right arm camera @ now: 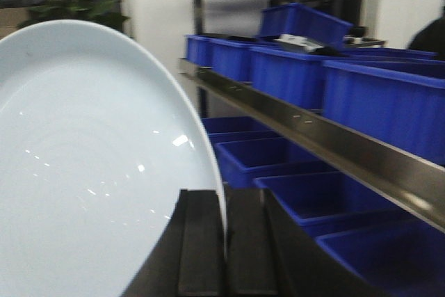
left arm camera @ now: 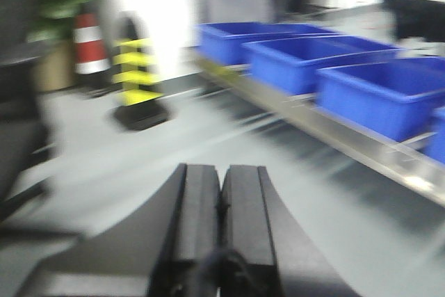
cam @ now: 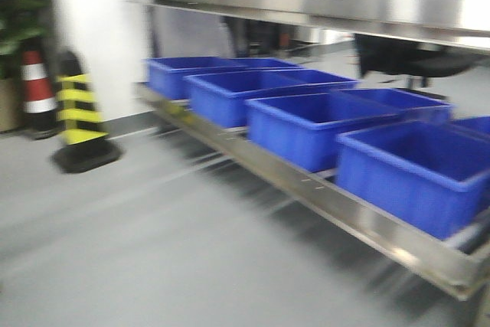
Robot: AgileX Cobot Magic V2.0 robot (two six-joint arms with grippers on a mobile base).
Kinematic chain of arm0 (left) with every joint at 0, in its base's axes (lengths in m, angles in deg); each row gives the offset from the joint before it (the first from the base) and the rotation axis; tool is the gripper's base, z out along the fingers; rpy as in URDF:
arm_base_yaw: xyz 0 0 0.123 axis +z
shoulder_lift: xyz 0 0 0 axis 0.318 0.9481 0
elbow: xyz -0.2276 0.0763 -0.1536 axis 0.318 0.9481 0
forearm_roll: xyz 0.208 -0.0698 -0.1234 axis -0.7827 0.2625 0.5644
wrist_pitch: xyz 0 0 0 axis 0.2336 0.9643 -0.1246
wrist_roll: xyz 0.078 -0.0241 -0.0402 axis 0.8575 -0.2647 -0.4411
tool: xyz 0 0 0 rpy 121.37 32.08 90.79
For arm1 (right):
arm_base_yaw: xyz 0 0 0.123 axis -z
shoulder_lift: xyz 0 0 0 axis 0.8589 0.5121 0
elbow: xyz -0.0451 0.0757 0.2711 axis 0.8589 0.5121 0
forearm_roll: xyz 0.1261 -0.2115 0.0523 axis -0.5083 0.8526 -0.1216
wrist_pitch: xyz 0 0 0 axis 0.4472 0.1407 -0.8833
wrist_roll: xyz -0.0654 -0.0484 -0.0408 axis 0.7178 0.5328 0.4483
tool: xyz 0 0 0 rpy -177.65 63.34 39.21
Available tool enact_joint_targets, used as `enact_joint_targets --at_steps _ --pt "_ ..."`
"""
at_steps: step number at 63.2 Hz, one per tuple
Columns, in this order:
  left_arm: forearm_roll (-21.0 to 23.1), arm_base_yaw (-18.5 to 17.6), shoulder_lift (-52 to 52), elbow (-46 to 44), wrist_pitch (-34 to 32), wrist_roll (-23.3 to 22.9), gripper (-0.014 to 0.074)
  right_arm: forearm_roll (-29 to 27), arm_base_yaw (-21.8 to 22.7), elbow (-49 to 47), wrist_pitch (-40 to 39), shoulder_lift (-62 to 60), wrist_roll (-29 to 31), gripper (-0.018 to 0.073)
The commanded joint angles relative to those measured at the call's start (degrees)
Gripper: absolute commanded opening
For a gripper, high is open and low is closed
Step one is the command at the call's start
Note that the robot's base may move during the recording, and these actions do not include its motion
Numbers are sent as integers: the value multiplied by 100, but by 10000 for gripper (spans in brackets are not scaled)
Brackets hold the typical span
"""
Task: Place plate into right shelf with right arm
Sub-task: 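Turn and drive up to the steel shelf with blue bins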
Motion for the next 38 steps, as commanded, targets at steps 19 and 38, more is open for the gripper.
enact_joint_targets --at_steps 19,38 --pt "22 -9 -65 46 -488 -14 -47 88 27 -171 -544 87 35 54" --pt "22 -9 -65 46 -488 -14 -47 88 27 -171 -544 87 35 54"
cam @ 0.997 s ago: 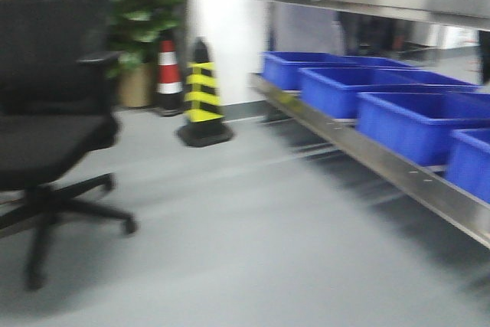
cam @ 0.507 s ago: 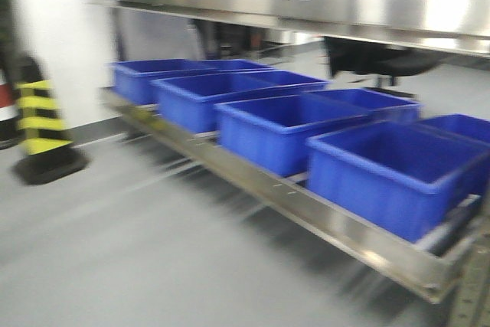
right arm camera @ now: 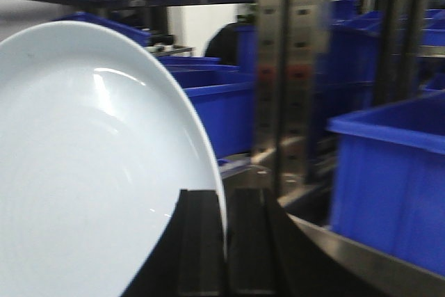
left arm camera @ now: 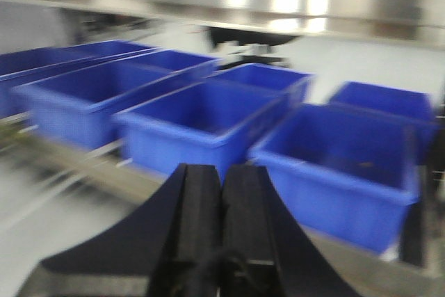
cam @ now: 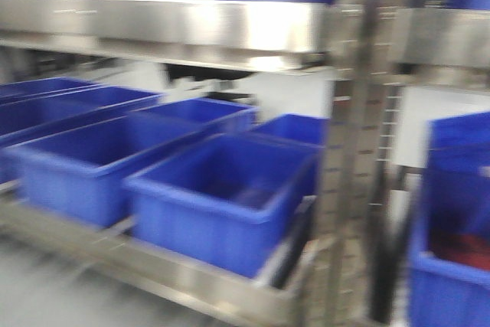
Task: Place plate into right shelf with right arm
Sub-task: 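Turn and drive up to the steel shelf with blue bins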
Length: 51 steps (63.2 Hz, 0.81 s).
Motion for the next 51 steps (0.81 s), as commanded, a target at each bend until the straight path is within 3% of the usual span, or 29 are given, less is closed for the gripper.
enact_joint_targets --at_steps 1,51 --pt "22 -9 -65 46 -488 -14 -47 88 27 -171 -544 87 35 54" --pt "22 -9 -65 46 -488 -14 -47 88 27 -171 -544 87 35 54"
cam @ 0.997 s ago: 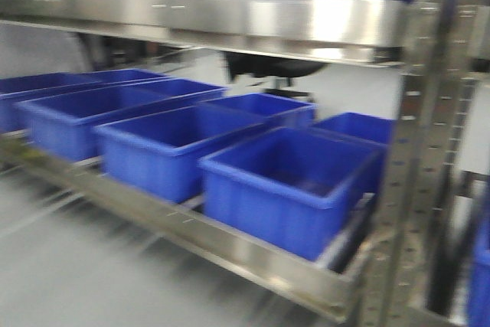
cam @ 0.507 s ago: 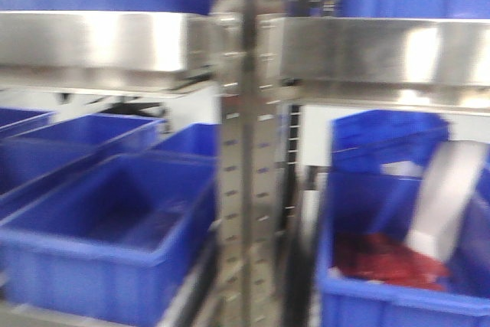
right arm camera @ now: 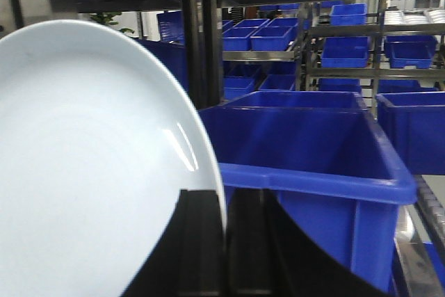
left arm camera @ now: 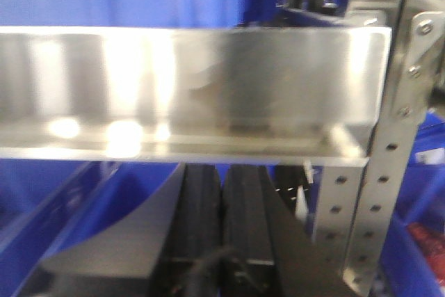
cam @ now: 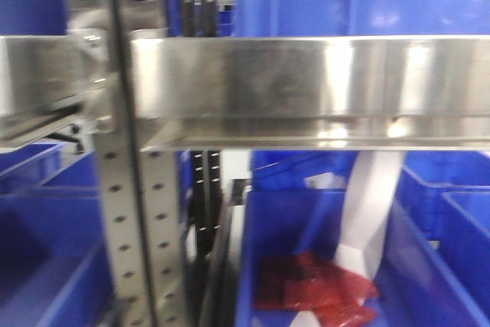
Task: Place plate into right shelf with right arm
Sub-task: 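Turn and drive up to the steel shelf with blue bins, then lower the held plate into the blue bin and open the right gripper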
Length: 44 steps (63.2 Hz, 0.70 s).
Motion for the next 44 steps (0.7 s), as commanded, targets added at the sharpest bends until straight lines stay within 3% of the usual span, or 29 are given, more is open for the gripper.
enact_joint_targets --at_steps 1,44 --pt "22 -9 -65 46 -488 -14 -47 88 27 -171 -544 87 35 54" --pt "22 -9 -65 46 -488 -14 -47 88 27 -171 -544 87 35 54"
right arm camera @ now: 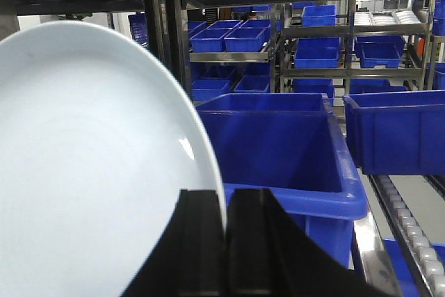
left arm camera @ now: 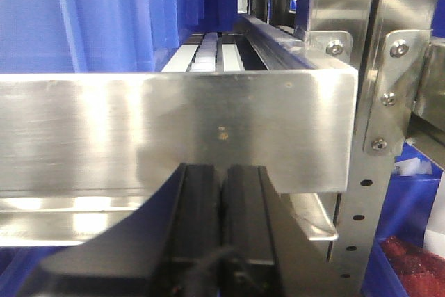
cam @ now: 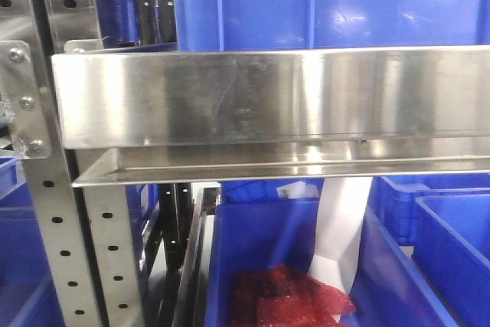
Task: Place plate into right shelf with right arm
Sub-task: 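Lower the held plate into the blue bin and open the right gripper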
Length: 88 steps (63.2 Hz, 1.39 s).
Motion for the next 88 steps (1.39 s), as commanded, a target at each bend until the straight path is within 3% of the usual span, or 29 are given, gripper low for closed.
enact_joint_targets --at_steps 1,16,23,46,59,88 --pt "22 -9 -65 46 -488 -14 -47 88 27 -171 -544 87 35 54" --pt "22 -9 -65 46 -488 -14 -47 83 27 -262 -1014 157 30 54" --pt "22 -9 -65 46 -488 -14 -47 77 27 -835 -1099 603 30 54" --pt "22 -9 -65 46 -488 -14 -47 185 27 -3928 105 3574 30 54" --pt "22 -9 -65 46 -488 -14 -47 698 27 -5147 931 4965 30 54" --pt "22 -9 -65 46 -488 -14 -47 884 463 -5438 1058 6786 30 54"
